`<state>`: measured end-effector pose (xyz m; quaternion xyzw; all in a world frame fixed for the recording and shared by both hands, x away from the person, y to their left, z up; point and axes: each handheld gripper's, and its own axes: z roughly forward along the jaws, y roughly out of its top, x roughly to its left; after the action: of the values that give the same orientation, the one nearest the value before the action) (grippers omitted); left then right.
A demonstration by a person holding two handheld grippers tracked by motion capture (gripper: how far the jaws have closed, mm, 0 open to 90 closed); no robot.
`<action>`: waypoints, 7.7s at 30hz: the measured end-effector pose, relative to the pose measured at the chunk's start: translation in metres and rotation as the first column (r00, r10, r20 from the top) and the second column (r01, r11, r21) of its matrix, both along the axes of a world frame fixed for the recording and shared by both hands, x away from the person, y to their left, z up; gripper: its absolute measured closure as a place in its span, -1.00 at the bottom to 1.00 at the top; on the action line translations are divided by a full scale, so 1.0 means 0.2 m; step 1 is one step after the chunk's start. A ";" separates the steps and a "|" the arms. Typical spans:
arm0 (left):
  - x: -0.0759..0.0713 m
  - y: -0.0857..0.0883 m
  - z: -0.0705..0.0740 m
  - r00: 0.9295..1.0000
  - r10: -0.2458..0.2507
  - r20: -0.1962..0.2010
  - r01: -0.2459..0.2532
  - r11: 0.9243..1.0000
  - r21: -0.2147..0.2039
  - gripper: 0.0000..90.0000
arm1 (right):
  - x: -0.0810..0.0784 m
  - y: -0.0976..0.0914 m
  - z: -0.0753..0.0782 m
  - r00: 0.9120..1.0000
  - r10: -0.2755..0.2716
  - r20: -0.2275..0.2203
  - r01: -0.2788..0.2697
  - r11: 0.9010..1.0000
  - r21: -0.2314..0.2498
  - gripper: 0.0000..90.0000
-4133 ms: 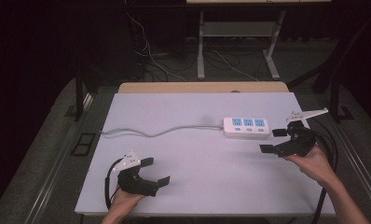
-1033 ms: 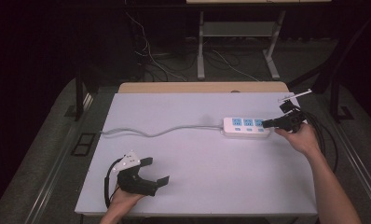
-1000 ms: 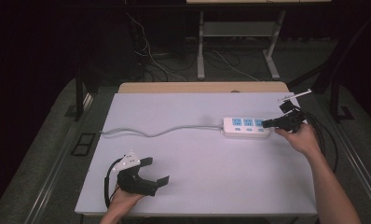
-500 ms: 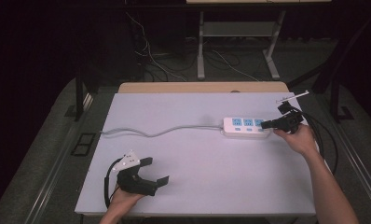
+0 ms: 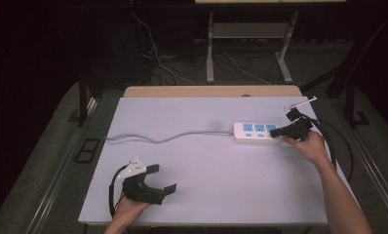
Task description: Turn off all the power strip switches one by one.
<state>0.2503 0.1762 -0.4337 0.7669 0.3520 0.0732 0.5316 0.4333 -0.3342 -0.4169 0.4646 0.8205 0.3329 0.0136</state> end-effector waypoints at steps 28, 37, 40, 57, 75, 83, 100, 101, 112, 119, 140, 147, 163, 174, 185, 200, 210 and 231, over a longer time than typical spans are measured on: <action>0.00 -0.01 0.00 1.000 0.004 0.004 -0.004 1.000 0.007 -1.00 | -0.03 -0.07 -0.03 0.998 -0.061 0.027 0.059 0.997 0.059 1.00; 0.00 -0.01 0.00 1.000 0.006 0.003 -0.006 1.000 0.008 -1.00 | -0.02 -0.05 -0.03 0.999 -0.046 0.021 0.044 0.997 0.066 1.00; 0.00 0.00 0.00 1.000 0.002 0.007 -0.002 1.000 0.009 -1.00 | -0.01 -0.05 -0.03 0.999 -0.046 0.017 0.045 0.997 0.066 1.00; 0.00 0.00 0.00 1.000 0.002 0.006 -0.002 1.000 0.011 -1.00 | -0.06 -0.06 -0.06 0.995 -0.066 0.079 0.058 0.993 0.098 1.00; 0.00 0.00 0.00 1.000 0.000 0.005 0.000 1.000 0.011 -1.00 | -0.05 -0.05 -0.05 0.995 -0.074 0.064 0.069 0.994 0.087 1.00; 0.01 0.00 0.00 1.000 0.000 0.001 0.000 1.000 0.007 -1.00 | -0.07 -0.04 -0.02 0.997 -0.053 0.063 0.050 0.997 0.051 1.00; 0.00 0.00 0.00 1.000 0.003 0.002 -0.003 1.000 0.005 -1.00 | -0.07 -0.01 0.10 0.995 -0.017 0.095 0.011 0.998 0.064 1.00; 0.00 0.00 0.00 1.000 0.003 0.002 -0.003 1.000 0.005 -1.00 | -0.07 -0.01 0.10 0.995 -0.014 0.096 0.008 0.998 0.062 1.00; 0.00 0.01 0.00 1.000 0.002 0.003 -0.002 1.000 0.005 -1.00 | -0.05 0.06 0.17 0.993 0.015 0.115 -0.021 0.999 0.046 1.00; 0.00 0.01 0.00 1.000 0.002 0.002 -0.002 1.000 0.005 -1.00 | -0.04 0.08 0.18 0.993 0.020 0.115 -0.025 0.999 0.047 1.00; 0.00 0.02 0.00 1.000 0.005 0.004 -0.005 1.000 -0.001 -1.00 | 0.02 0.13 0.08 0.997 0.022 0.070 -0.026 0.998 0.051 1.00; 0.00 0.02 0.00 1.000 0.006 0.005 -0.006 1.000 0.000 -1.00 | 0.03 0.16 0.04 0.998 0.029 0.058 -0.032 0.999 0.043 1.00; 0.00 0.02 0.01 1.000 0.004 0.007 -0.004 1.000 0.000 -1.00 | 0.03 0.16 -0.02 0.999 0.028 0.030 -0.030 0.998 0.056 1.00; 0.00 0.02 0.01 1.000 0.000 0.007 0.000 1.000 0.000 -1.00 | 0.02 0.14 -0.04 0.999 0.021 0.043 -0.025 0.995 0.093 1.00; 0.00 0.02 0.01 1.000 -0.003 0.005 0.003 1.000 0.002 -1.00 | -0.01 0.12 -0.07 0.997 0.000 0.081 -0.011 0.992 0.129 1.00; -0.01 0.02 0.01 1.000 -0.013 0.012 0.013 1.000 0.004 -1.00 | -0.03 0.12 -0.10 0.994 -0.034 0.100 0.018 0.986 0.165 1.00; 0.00 0.02 0.01 1.000 -0.009 0.007 0.009 1.000 0.004 -1.00 | -0.02 0.10 -0.11 0.996 -0.040 0.080 0.023 0.979 0.204 1.00; 0.00 0.03 0.01 1.000 -0.010 0.006 0.010 1.000 0.004 -1.00 | -0.01 0.11 -0.04 0.997 -0.020 0.074 0.009 0.989 0.150 1.00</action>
<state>0.2511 0.1816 -0.4323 0.7695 0.3464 0.0737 0.5315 0.4307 -0.3121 -0.4247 0.4573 0.7887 0.4107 0.0118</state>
